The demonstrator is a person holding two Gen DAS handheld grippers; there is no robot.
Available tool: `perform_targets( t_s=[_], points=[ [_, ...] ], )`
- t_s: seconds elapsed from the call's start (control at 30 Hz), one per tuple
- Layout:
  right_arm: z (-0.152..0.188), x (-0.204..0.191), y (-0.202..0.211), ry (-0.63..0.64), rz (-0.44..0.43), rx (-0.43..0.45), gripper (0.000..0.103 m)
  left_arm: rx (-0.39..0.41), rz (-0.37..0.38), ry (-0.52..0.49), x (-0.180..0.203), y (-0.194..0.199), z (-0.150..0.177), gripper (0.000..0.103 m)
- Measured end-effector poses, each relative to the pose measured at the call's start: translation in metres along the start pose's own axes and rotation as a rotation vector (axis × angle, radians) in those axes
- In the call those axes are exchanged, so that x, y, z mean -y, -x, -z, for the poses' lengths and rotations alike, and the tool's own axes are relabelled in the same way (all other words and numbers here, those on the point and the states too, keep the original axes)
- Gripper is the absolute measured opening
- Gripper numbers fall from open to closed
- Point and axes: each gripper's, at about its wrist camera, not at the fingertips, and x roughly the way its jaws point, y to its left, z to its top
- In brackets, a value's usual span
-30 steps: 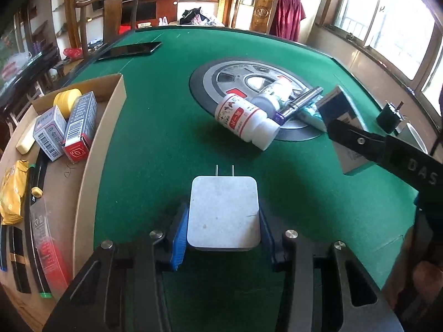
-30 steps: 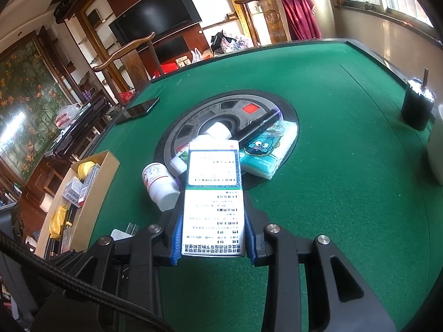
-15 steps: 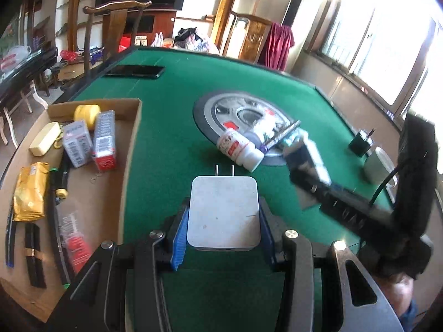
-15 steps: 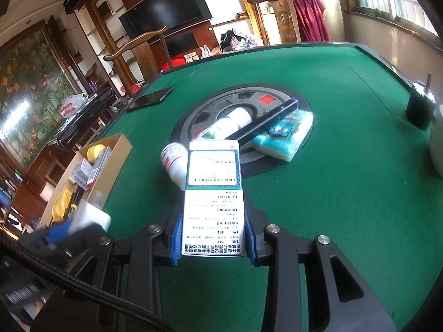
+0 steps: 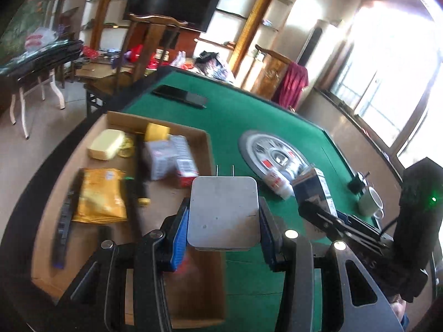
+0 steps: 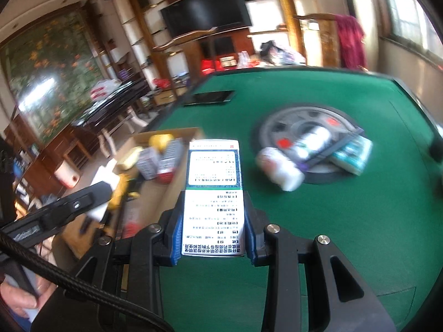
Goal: Organize objects
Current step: 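Carry the charger and medicine box into the cardboard box and open both grippers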
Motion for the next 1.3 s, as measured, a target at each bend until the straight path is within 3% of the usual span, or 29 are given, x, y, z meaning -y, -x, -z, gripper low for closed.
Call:
perform_targets(
  t_s=[0.17, 0.57, 0.9, 1.3],
  points=[
    [0.001, -0.041, -0.009, 0.082, -0.041, -0.028, 0.033, 0.021, -0.029, 0.049, -0.036, 0.010, -0.001, 0.039],
    [0.010, -0.085, -0.035, 0.161, -0.081, -0.109, 0.033, 0.006, -0.102, 0.106, -0.100, 0.005, -0.003, 0.039],
    [0.013, -0.103, -0.071, 0.170, -0.086, -0.189, 0.033, -0.050, -0.107, 0.133, -0.122, -0.022, -0.016, 0.039],
    [0.007, -0.098, -0.104, 0.138, -0.030, -0.235, 0.033, -0.106, -0.112, 0.101, -0.112, -0.059, -0.046, 0.039]
  ],
)
